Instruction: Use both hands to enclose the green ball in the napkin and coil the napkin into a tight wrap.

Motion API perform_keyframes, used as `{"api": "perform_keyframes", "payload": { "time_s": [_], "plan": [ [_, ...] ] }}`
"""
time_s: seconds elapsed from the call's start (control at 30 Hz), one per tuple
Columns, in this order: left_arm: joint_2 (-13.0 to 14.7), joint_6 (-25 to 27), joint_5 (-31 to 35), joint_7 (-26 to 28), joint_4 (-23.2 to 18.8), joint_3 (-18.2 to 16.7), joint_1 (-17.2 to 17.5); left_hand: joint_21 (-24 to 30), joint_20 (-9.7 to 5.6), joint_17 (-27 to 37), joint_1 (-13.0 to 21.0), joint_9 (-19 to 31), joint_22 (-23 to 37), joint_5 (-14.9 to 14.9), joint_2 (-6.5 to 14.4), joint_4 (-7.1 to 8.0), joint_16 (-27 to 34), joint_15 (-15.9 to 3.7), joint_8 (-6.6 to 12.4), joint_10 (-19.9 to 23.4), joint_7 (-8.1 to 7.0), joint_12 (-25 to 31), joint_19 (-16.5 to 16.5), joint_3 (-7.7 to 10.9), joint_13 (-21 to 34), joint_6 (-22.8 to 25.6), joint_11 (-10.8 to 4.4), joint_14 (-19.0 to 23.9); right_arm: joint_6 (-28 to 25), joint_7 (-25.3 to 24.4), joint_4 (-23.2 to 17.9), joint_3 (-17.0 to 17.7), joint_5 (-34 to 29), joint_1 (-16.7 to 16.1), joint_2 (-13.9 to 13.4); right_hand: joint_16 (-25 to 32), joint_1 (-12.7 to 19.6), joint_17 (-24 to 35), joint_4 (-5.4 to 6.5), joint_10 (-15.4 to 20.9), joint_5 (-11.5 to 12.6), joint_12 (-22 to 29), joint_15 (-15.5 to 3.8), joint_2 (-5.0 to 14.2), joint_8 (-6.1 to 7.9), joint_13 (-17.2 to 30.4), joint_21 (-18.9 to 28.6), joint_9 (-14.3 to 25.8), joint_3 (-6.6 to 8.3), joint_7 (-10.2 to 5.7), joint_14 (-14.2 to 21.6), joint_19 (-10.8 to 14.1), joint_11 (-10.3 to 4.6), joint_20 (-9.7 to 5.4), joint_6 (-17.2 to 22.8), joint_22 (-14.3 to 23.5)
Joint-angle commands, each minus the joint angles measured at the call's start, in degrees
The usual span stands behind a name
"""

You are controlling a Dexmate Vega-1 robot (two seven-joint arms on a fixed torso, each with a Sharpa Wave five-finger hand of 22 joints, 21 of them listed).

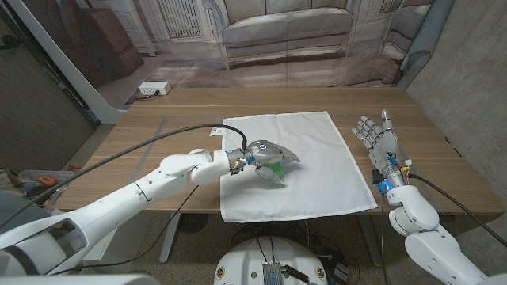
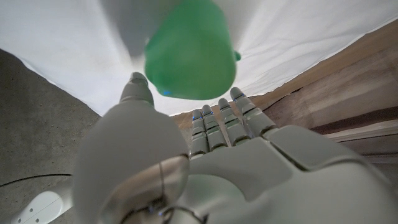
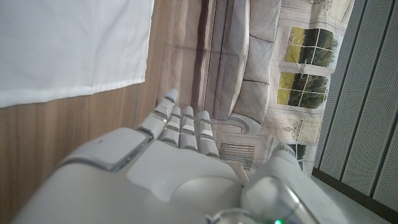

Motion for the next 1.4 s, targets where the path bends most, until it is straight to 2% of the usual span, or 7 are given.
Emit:
{"api": "perform_keyframes", "payload": {
  "time_s": [0.03,0.53,0.7,0.73,0.9,0.97,1.4],
  "plan": [
    [0.9,3.6,-3.1,-2.3,-4.0,-2.2,1.5,0.2,0.07,0.4,-2.3,0.2,0.3,0.3,1.5,1.77,0.5,-0.12,0.48,-0.2,0.22,0.6,-0.5,0.02,0.2,-0.1,0.20,-0.1,1.1,0.2,-0.2,0.3,-0.9,-1.3,0.4,0.2,0.5,0.3,-0.40,0.2,-0.3,-0.3,0.26,0.05,0.15,0.2,0.0,0.2,0.15,1.07,0.6,0.7,0.21,0.12,0.4,0.1],
    [1.7,12.0,-23.9,-4.1,-11.3,-11.8,8.5,0.4,0.56,0.5,-5.8,0.3,0.4,0.2,4.0,4.33,0.9,0.43,0.66,0.3,1.22,1.2,-1.7,-0.25,0.2,-0.7,1.07,0.0,3.9,-1.3,-2.0,1.9,-6.2,-5.8,0.4,0.2,0.5,0.3,-0.46,0.4,-0.3,-0.3,0.09,0.09,0.15,0.2,-0.1,0.2,0.17,0.81,0.5,0.7,0.06,0.07,0.5,0.1],
    [1.5,12.8,-31.3,-5.7,-10.7,-13.1,8.7,0.3,0.91,0.5,-7.0,0.2,0.4,0.0,4.4,5.16,0.9,1.12,0.71,0.4,1.69,1.3,-2.7,-0.56,0.2,-0.9,1.99,-0.2,4.2,-2.3,-2.5,2.1,-7.8,-7.0,1.1,0.3,0.6,0.3,-0.50,0.5,-0.3,-0.3,-0.05,0.10,0.15,0.2,-0.2,0.2,0.18,0.62,0.7,0.7,-0.09,0.02,0.5,0.1],
    [1.3,12.6,-30.4,-4.3,-10.5,-13.0,9.0,0.3,1.07,0.4,-6.9,0.2,0.3,-0.1,4.4,4.97,1.0,0.98,1.00,1.0,1.87,1.5,-2.9,-0.52,0.2,-0.3,1.85,0.1,4.5,-2.4,-2.4,2.2,-7.6,-7.3,1.5,0.3,0.6,0.3,-0.50,0.4,-0.3,-0.3,-0.07,0.11,0.17,0.2,-0.2,0.2,0.19,0.59,0.7,0.7,-0.12,0.01,0.6,0.1],
    [1.9,11.6,-22.1,0.2,-10.6,-11.4,8.7,1.7,-0.07,-0.4,0.1,-0.1,0.2,0.0,3.2,-0.32,1.4,-1.13,2.11,4.2,-0.07,2.3,-0.1,1.80,0.0,3.0,-0.57,3.4,4.5,-2.5,-2.4,2.4,-7.5,-7.5,2.0,0.3,0.6,0.3,-0.55,0.6,-0.3,-0.3,-0.06,0.13,0.20,0.2,-0.2,0.2,0.21,0.59,0.7,0.7,-0.18,0.06,0.7,0.1],
    [1.7,11.1,-21.7,1.7,-10.3,-11.5,8.8,1.9,-0.36,-0.4,0.7,-0.1,0.1,0.0,2.6,-0.94,1.5,-1.50,2.26,4.7,-0.62,2.3,0.3,1.82,0.0,3.5,-1.09,3.9,4.2,-2.5,-2.6,2.4,-7.5,-7.5,2.0,0.3,0.7,0.3,-0.56,0.5,-0.2,-0.3,-0.08,0.13,0.19,0.2,-0.2,0.2,0.21,0.56,0.7,0.8,-0.18,0.03,0.7,0.1],
    [1.5,14.5,-26.1,1.8,-11.7,-13.6,10.4,2.3,0.10,-0.1,-0.1,-0.1,0.3,-0.1,3.0,-0.54,1.7,-1.37,2.50,6.1,-0.70,2.5,1.3,1.67,0.0,4.7,-0.94,5.1,6.0,-2.8,-2.9,2.1,-10.8,-9.3,2.9,0.3,0.8,0.3,-0.66,0.6,-0.2,-0.4,-0.38,0.16,0.15,0.2,-0.3,0.2,0.25,0.36,1.0,1.1,-0.30,-0.15,0.7,0.1]
  ]
}}
